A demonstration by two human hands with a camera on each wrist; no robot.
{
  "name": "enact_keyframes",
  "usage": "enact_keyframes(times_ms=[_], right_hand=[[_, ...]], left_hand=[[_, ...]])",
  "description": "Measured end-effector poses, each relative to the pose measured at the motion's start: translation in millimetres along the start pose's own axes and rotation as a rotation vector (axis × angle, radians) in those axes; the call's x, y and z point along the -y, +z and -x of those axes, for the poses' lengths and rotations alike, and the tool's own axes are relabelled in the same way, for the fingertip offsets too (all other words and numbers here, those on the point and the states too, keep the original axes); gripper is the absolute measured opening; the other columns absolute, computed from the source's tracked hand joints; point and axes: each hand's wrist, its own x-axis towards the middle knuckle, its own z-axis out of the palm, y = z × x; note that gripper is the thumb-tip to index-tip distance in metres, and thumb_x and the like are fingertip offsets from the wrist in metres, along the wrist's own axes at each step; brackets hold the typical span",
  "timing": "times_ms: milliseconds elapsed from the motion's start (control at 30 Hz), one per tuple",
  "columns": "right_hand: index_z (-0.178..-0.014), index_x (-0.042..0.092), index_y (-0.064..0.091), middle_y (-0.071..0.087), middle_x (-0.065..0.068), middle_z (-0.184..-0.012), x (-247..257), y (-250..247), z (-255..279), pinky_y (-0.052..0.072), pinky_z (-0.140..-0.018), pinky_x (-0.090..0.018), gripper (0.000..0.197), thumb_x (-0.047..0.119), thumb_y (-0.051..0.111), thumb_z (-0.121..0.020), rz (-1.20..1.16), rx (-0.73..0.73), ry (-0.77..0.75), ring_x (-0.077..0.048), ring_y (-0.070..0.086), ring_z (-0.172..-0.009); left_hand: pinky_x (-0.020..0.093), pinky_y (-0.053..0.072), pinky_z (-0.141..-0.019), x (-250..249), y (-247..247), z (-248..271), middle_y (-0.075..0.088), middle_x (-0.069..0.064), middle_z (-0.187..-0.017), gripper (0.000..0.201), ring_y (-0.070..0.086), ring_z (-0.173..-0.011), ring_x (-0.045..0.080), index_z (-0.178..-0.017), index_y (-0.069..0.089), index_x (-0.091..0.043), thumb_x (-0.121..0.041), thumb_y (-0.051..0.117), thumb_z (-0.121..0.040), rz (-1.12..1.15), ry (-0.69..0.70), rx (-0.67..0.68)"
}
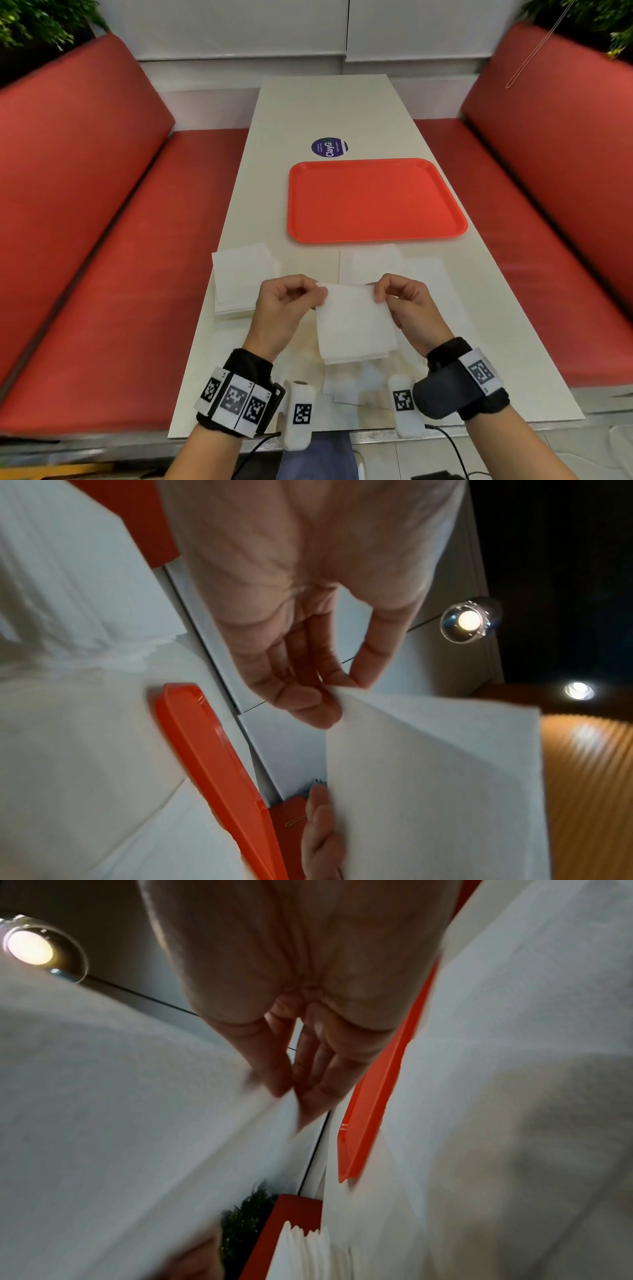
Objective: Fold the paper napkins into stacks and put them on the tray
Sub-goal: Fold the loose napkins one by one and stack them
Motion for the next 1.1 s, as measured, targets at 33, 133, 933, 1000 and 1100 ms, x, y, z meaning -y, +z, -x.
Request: enact_keyframes(times_ms=[33,133,933,1000,1100], right_hand=[[-0.066,0.006,0.051,0.068,-0.021,-0.094,2.1,-0.7,-1.3,0.046,-0.061,-0.021,0.031,-0.017,0.042,-0.084,0.014,-0.011,0.000,-0.018,0.063,-0.075],[-0.077,0.005,0.057,0.073,-0.010,-0.105,16.4,1.9,-3.0,0.049,-0.080,-0.029,0.023,-0.006,0.045,-0.092,0.112,-0.006,-0.051,-0.022,0.067,-0.095],[-0.081,0.010,0.077,0.068,-0.017,-0.073,-40.0,125.9,-33.7,0.051,-0.059,-0.014,0.015,-0.002,0.068,-0.081,0.583,0.400,0.063,-0.011,0.058,-0.059],[-0.086,0.011,0.079,0.061,-0.002,-0.063,-46.8,132.8,-38.2,0.042,-0.055,-0.008,0.016,0.001,0.067,-0.081,0.709,0.401,0.060,-0.006,0.050,-0.055],[-0.092,0.010,0.078,0.053,0.007,-0.061,-54.0,140.5,-42.5,0.037,-0.052,-0.007,0.019,0.001,0.065,-0.081,0.833,0.415,0.078,-0.005,0.048,-0.056]], left_hand=[[0.014,0.044,-0.066,-0.7,-0.6,1.5,0.054,-0.004,-0.059,0.025,0.052,-0.066,0.009,-0.059,0.057,-0.002,0.006,0.070,-0.079,-0.070,0.032,-0.015],[0.015,0.043,-0.066,-7.0,-2.3,7.7,0.045,-0.001,-0.057,0.038,0.050,-0.066,0.010,-0.056,0.046,-0.008,0.010,0.073,-0.076,-0.214,0.094,-0.009],[0.034,0.056,-0.081,19.4,-133.6,60.9,0.075,0.001,-0.084,0.021,0.071,-0.075,0.021,-0.086,0.078,-0.022,-0.008,0.084,-0.072,-0.535,-0.279,-0.288],[0.030,0.058,-0.075,25.0,-136.4,58.1,0.073,-0.002,-0.090,0.029,0.070,-0.069,0.019,-0.088,0.077,-0.026,-0.009,0.087,-0.067,-0.606,-0.339,-0.252],[0.017,0.047,-0.061,32.5,-136.9,52.8,0.068,-0.007,-0.096,0.035,0.067,-0.065,0.013,-0.096,0.074,-0.027,-0.009,0.086,-0.068,-0.735,-0.385,-0.172]])
